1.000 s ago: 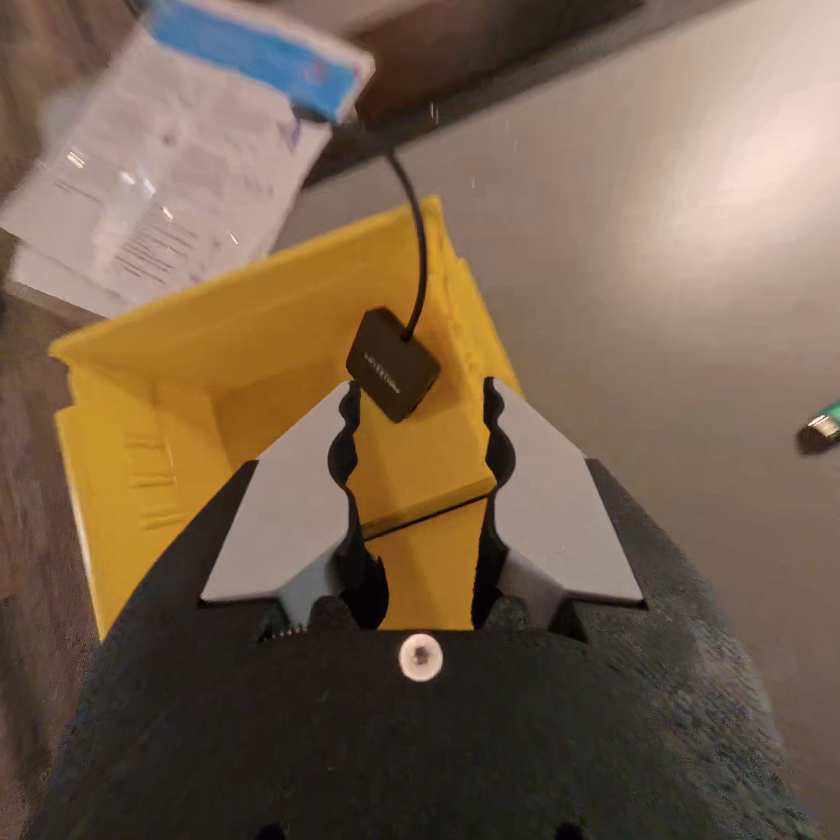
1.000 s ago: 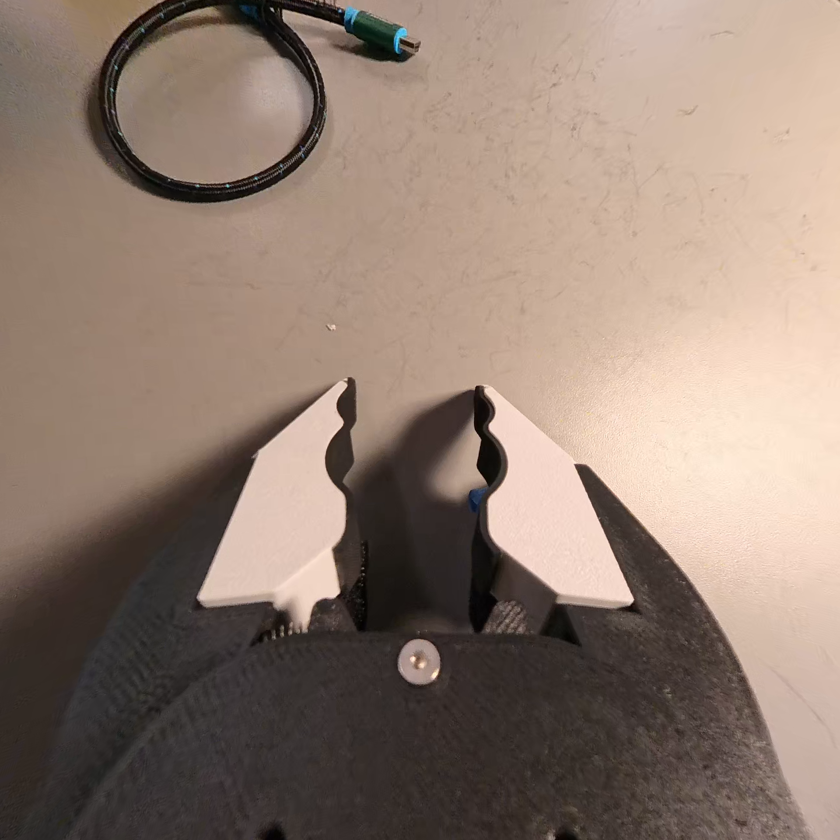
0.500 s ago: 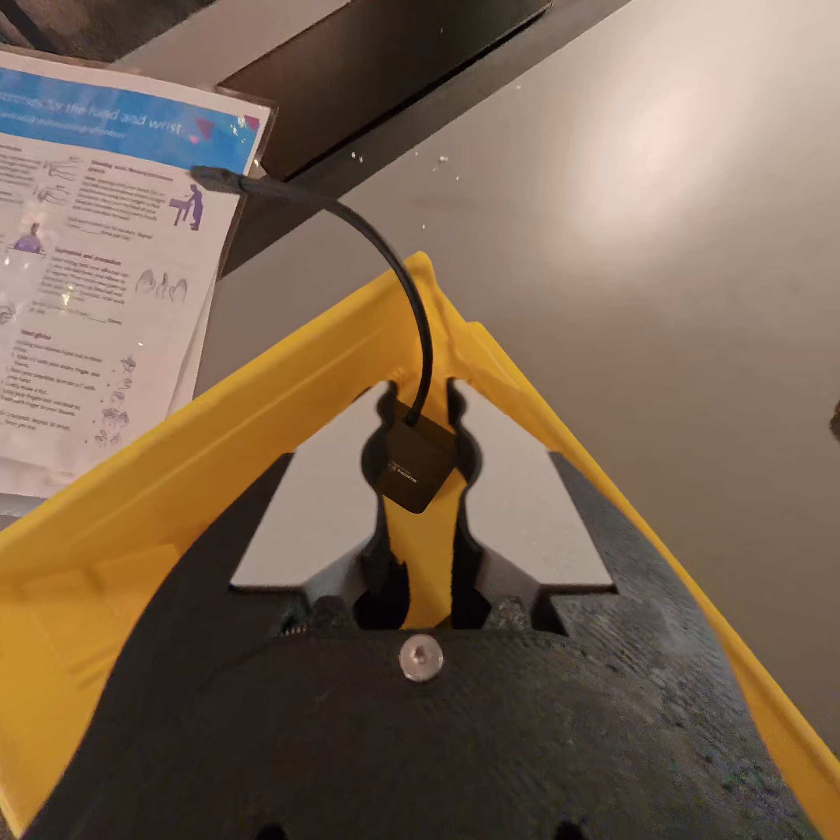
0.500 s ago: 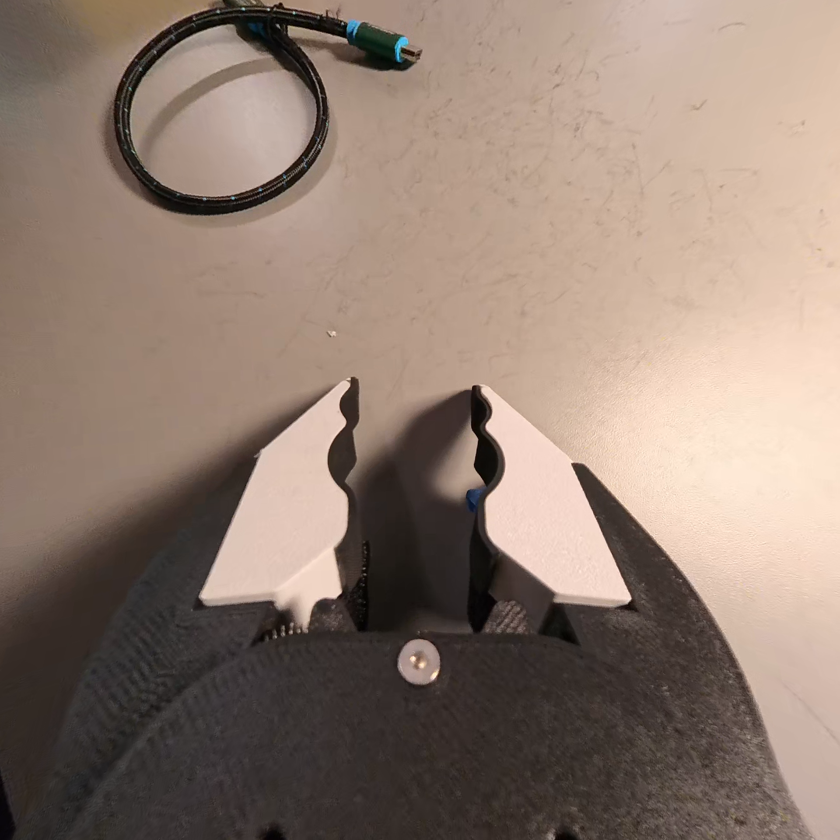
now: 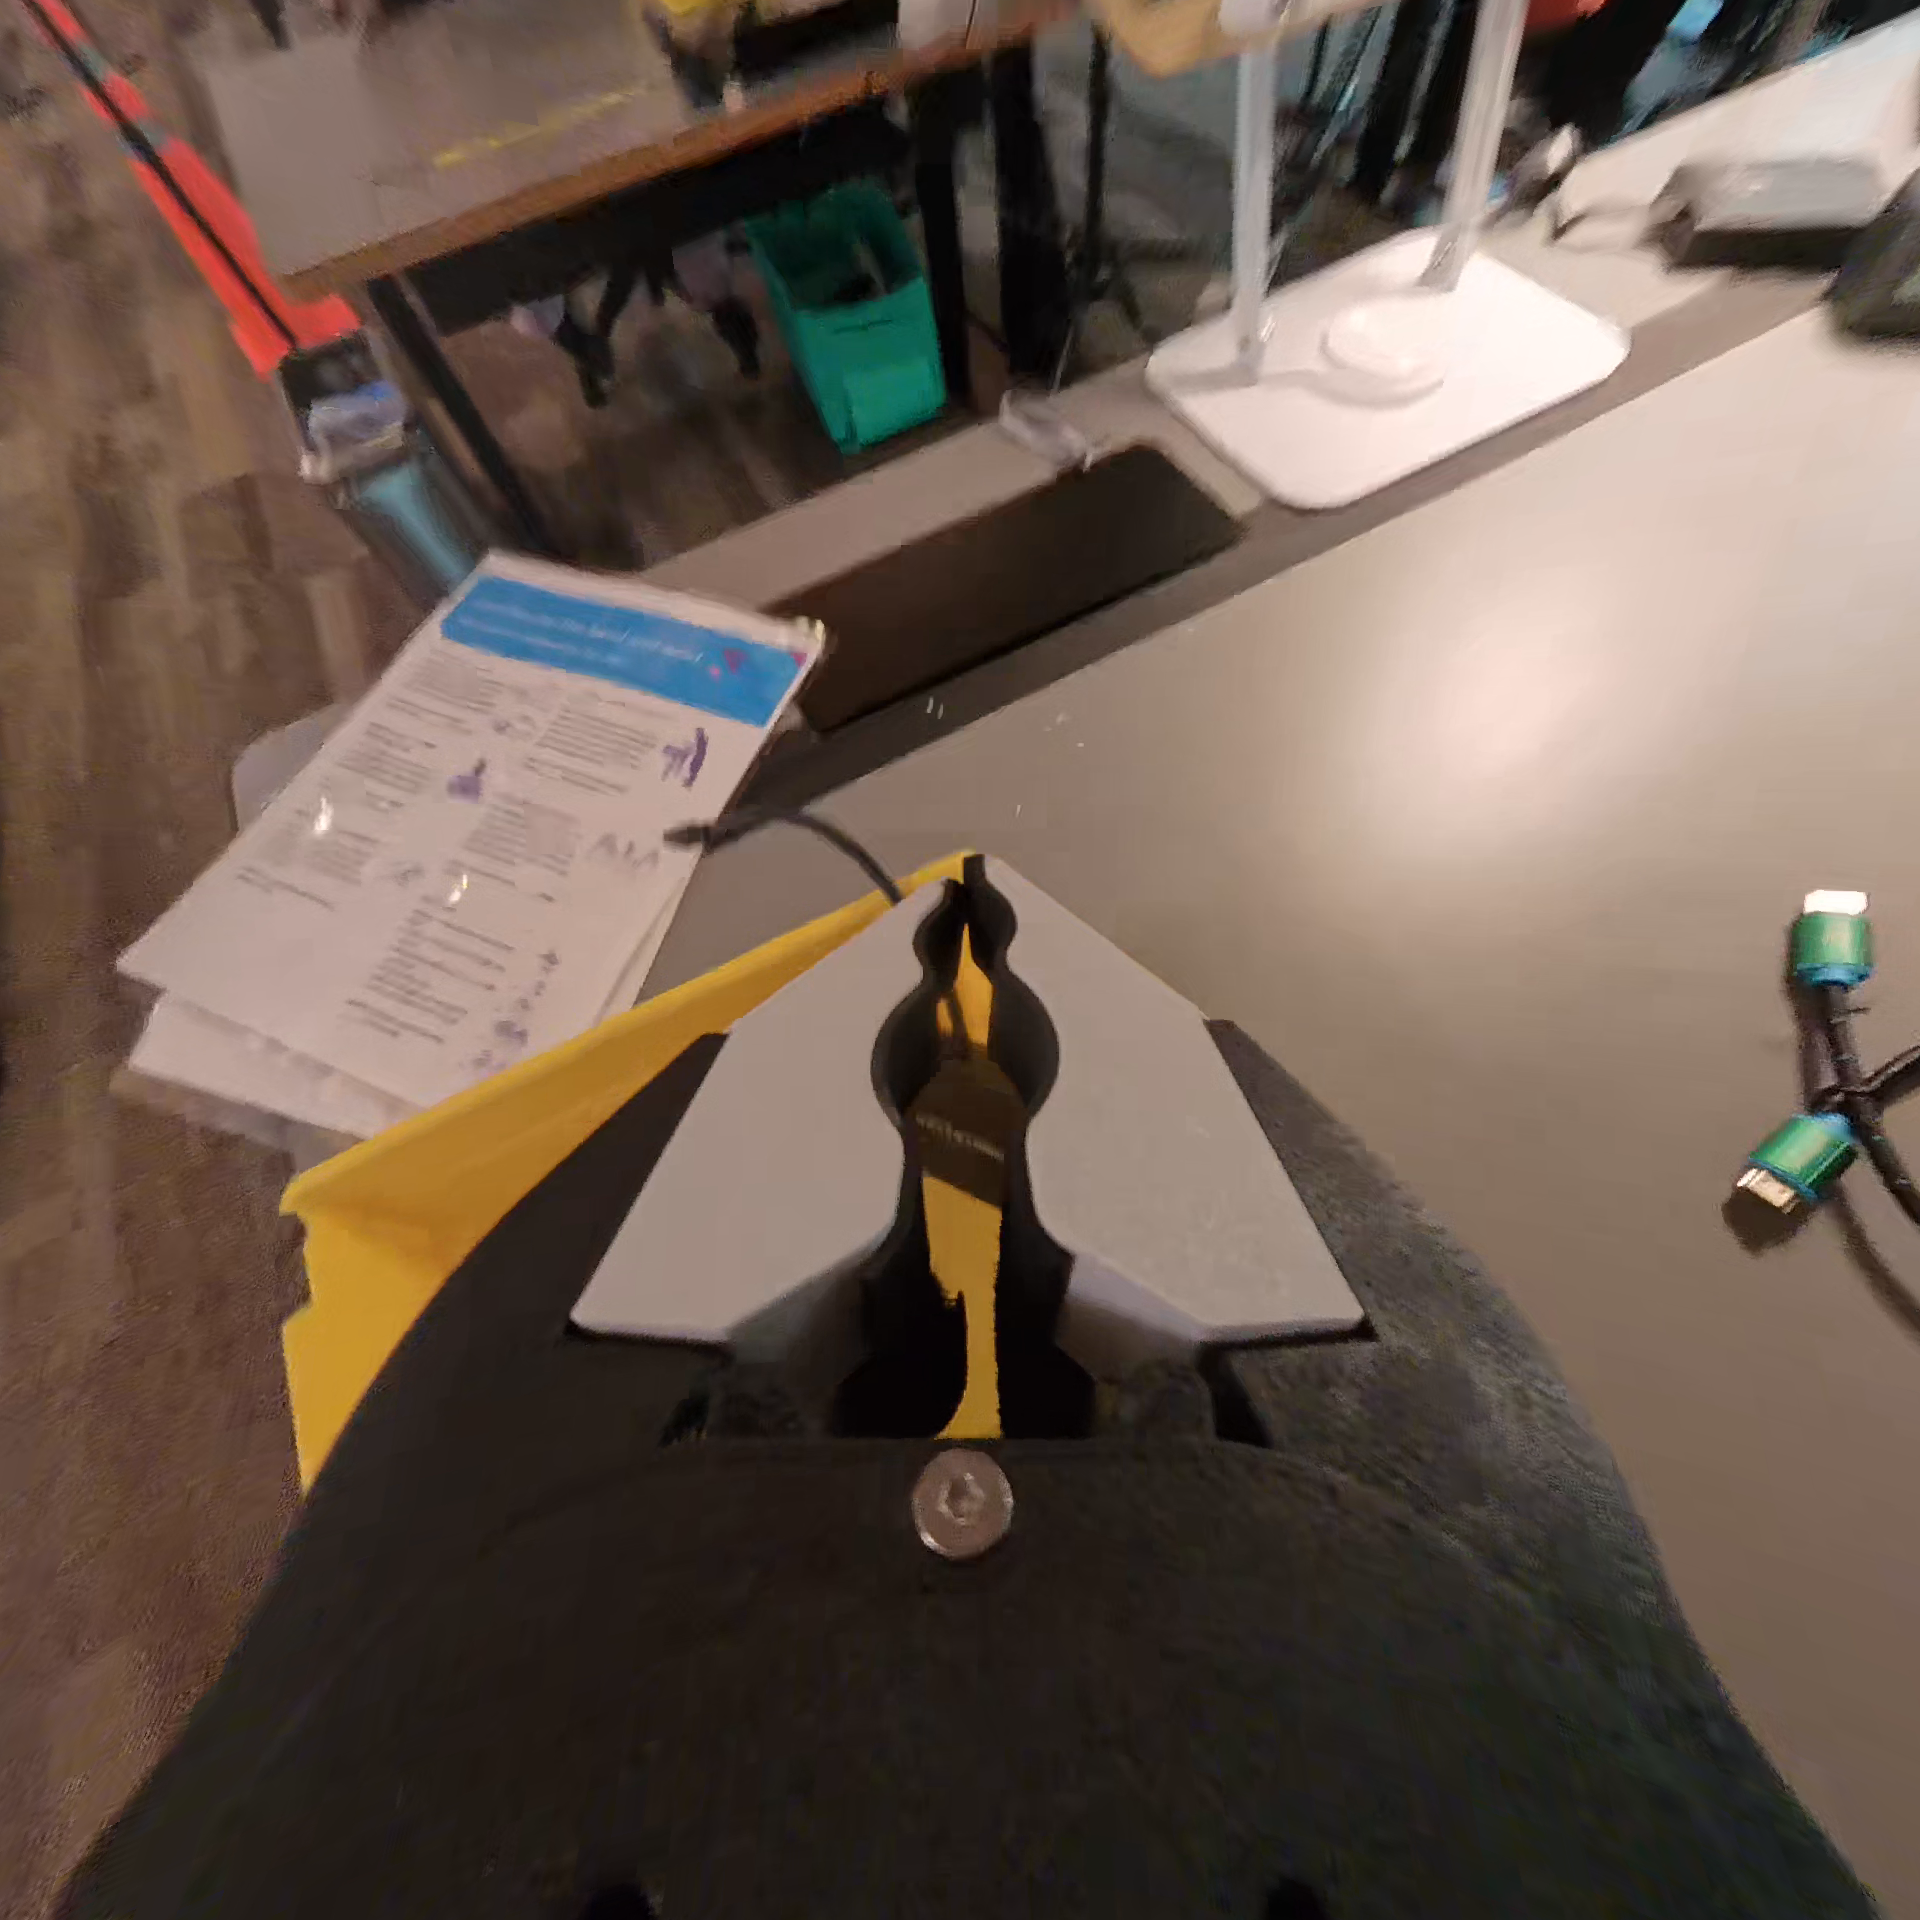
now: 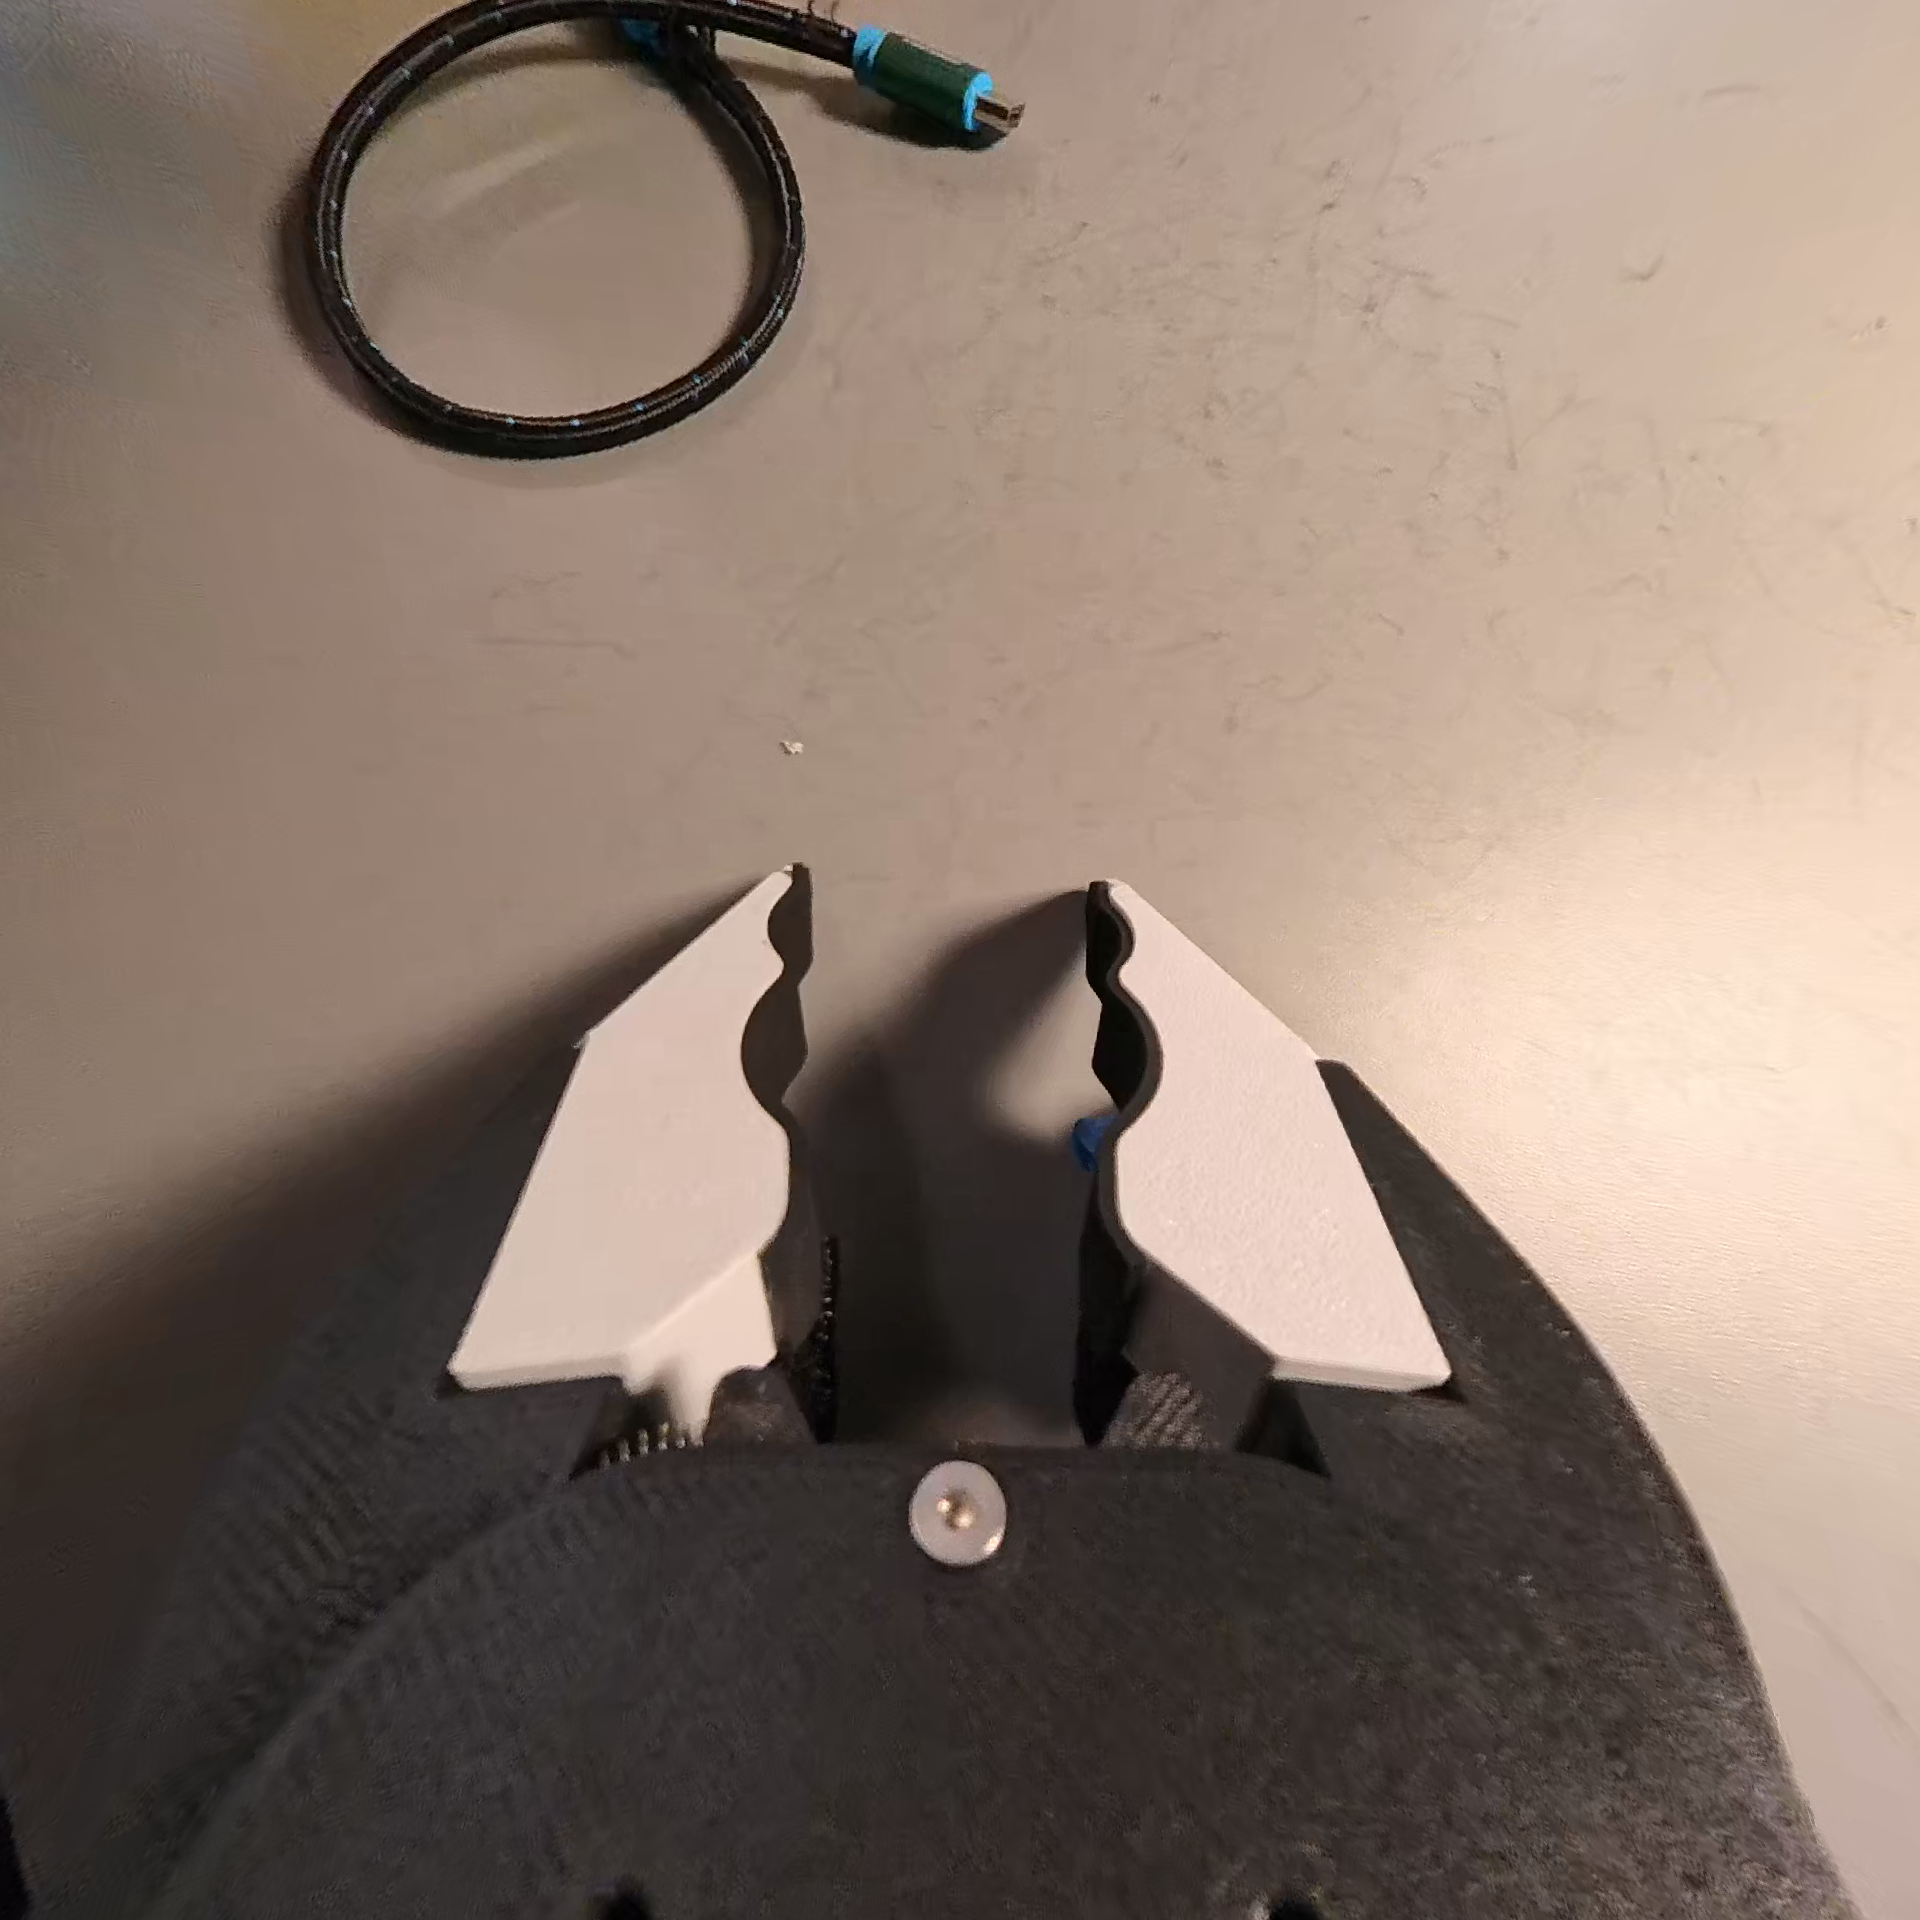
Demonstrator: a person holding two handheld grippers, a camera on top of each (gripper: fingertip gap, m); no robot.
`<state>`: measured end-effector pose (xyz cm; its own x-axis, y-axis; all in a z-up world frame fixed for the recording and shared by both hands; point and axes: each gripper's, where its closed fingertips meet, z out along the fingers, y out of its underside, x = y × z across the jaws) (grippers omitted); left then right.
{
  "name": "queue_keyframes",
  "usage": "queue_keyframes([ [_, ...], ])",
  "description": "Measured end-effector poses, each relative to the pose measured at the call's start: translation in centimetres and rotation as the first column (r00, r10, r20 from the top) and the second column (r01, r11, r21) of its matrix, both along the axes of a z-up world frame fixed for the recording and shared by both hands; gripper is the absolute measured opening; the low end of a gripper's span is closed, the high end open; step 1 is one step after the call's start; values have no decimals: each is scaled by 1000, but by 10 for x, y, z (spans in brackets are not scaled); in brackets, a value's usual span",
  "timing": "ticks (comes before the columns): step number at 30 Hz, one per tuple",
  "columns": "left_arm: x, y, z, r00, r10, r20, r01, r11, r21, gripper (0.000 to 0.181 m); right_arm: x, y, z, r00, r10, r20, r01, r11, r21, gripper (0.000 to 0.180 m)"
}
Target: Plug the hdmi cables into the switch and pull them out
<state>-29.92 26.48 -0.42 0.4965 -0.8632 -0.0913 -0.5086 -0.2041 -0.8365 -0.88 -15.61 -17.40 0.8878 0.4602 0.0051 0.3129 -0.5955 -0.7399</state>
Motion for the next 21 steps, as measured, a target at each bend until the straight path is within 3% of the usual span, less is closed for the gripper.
queue_keyframes([
  [1, -1, 1, -12, 998, 23, -59, -25, 999, -37, 4, 0, 0, 0, 1000, 1, 7, -2, 1000, 2, 56],
  [3, -5, 15, -39, 984, 115, -139, -131, 985, -108, 27, 0, 0, -1, 1000, 3, 22, -3, 1000, 7, 56],
  [6, 1, 26, -67, 976, 194, -96, -213, 939, -271, 48, 0, -1, -1, 999, 0, 36, -1, 1000, 13, 56],
  [9, 9, 28, -83, 972, 224, -72, -234, 905, -354, 46, 0, -2, -1, 999, -5, 36, 4, 1000, 13, 56],
  [11, 6, 34, -90, 966, 243, -89, -259, 901, -349, 26, 0, -2, -1, 999, -5, 34, 5, 1000, 11, 56],
  [12, 10, 32, -88, 972, 228, -55, -232, 900, -368, 12, 0, -2, -1, 1000, -5, 30, 5, 1000, 10, 56],
  [16, 6, 33, -62, 972, 230, 41, -205, 926, -318, 6, 0, -2, -1, 1000, -2, 18, 2, 1000, 6, 56],
  [21, 15, 0, 29, 975, 148, 165, -140, 988, -57, 3, -1, -1, -1, 1000, 9, 7, -9, 1000, 2, 56],
])
